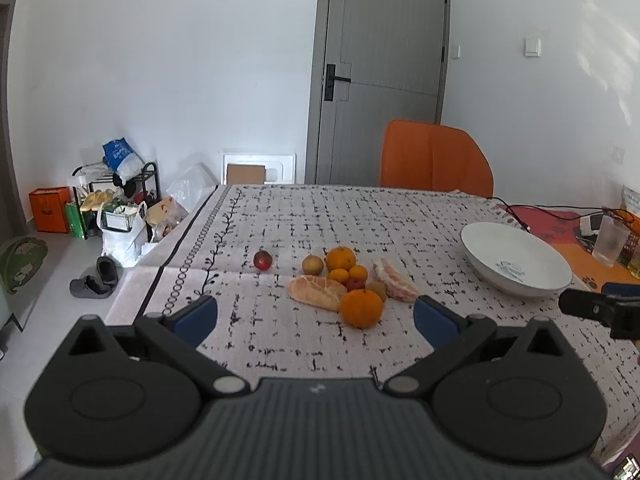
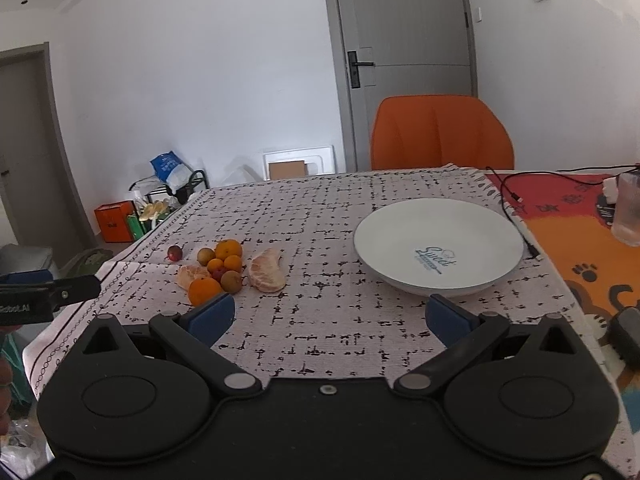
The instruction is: Organize fruits
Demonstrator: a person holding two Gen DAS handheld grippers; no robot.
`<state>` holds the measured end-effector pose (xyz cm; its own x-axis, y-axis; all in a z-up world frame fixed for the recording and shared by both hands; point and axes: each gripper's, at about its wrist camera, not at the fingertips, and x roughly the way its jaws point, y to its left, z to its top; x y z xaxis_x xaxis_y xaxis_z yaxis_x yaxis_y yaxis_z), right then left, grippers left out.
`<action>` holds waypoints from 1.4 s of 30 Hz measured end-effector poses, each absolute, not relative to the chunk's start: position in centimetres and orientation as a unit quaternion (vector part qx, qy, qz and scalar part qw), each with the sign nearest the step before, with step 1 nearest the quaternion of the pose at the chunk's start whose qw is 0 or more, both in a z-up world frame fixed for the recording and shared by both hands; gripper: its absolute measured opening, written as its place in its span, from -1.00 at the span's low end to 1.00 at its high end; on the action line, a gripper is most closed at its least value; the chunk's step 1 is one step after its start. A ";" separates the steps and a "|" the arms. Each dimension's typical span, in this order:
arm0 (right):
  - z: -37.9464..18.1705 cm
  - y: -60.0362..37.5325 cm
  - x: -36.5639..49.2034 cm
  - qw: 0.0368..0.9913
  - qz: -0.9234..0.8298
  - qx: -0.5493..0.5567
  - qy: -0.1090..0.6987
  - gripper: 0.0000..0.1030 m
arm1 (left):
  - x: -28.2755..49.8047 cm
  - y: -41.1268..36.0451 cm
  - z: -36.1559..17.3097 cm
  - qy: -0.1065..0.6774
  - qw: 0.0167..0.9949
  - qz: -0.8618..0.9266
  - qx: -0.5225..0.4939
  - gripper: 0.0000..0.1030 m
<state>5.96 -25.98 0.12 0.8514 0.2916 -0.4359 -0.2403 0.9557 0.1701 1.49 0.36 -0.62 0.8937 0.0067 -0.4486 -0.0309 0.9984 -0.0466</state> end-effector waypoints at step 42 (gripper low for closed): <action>-4.3 -24.3 13.7 0.935 0.204 0.066 0.284 0.84 | 11.5 -1.0 -6.9 0.289 0.953 -0.057 -0.067 0.36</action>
<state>13.74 -24.32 -4.31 0.7555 0.4187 -0.5039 -0.3441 0.9081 0.2387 11.55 -0.99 -6.89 0.8265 -0.1480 -0.5432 0.0701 0.9844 -0.1615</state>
